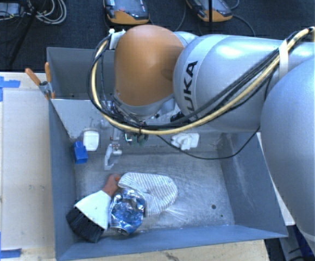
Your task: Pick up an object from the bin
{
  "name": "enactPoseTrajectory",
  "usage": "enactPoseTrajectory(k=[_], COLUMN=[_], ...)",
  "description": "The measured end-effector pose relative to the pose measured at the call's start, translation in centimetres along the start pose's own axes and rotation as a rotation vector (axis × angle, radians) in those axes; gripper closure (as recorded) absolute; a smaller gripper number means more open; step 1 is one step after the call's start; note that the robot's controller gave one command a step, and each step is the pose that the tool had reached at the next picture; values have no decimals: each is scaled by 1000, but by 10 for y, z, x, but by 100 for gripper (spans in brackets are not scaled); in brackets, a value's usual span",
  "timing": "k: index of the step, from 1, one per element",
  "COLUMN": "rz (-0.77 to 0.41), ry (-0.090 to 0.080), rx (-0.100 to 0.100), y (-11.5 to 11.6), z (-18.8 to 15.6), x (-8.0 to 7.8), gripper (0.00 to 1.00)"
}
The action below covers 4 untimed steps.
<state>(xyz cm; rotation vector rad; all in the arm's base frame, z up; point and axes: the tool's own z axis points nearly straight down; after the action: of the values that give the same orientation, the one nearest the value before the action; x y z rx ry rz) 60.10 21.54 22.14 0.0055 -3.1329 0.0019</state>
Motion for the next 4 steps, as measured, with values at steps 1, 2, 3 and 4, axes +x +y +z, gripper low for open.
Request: enactPoseTrajectory(k=[1, 2, 3, 4], rz=[4, -120, -332, -275], ry=[-8, -10, -3, -2], rx=[-2, -1, 1, 0], y=[-1, -1, 7, 33], z=[-5, 41, 62, 90], x=[-2, 16, 84, 106], gripper=[0, 0, 0, 0])
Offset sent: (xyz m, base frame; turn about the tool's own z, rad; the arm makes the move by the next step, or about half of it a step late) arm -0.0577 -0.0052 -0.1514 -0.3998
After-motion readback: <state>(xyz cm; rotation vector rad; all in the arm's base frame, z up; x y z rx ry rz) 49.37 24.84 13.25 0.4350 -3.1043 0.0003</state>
